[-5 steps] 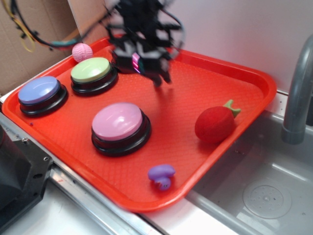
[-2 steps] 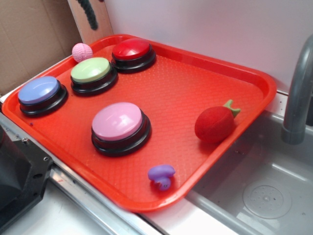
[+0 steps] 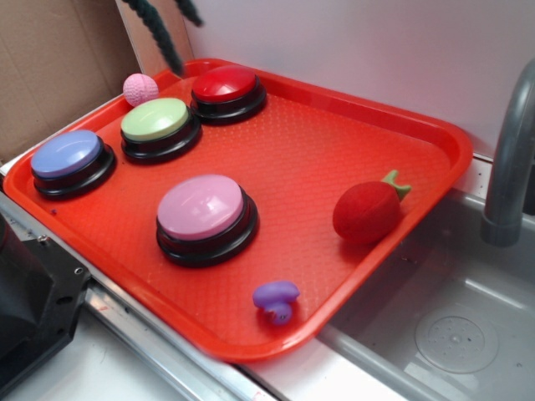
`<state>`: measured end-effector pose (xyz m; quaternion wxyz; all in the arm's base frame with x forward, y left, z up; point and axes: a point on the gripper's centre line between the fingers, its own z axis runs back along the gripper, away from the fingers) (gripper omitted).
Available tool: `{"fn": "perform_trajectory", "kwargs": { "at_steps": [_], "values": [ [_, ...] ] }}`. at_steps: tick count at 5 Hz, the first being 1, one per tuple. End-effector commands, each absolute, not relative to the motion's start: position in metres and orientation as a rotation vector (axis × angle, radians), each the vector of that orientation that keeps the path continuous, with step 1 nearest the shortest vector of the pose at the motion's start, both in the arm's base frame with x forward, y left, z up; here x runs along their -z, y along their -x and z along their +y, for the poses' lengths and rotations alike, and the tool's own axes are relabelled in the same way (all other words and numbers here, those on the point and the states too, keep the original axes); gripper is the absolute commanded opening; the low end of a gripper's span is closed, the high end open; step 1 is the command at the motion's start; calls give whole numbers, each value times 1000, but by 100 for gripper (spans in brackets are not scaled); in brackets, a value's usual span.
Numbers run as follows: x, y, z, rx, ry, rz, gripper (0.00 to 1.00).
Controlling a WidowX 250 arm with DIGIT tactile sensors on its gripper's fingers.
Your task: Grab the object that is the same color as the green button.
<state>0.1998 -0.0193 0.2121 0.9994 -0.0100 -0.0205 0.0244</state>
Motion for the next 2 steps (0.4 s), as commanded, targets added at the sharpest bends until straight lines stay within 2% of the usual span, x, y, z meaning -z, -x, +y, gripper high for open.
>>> {"fn": "perform_trajectory", "kwargs": {
  "at_steps": [1,2],
  "values": [
    [-226,-212,-9,-84,8,-106,0],
    [-226,-213,-6,-104,-13,-111,0]
  ]
}}
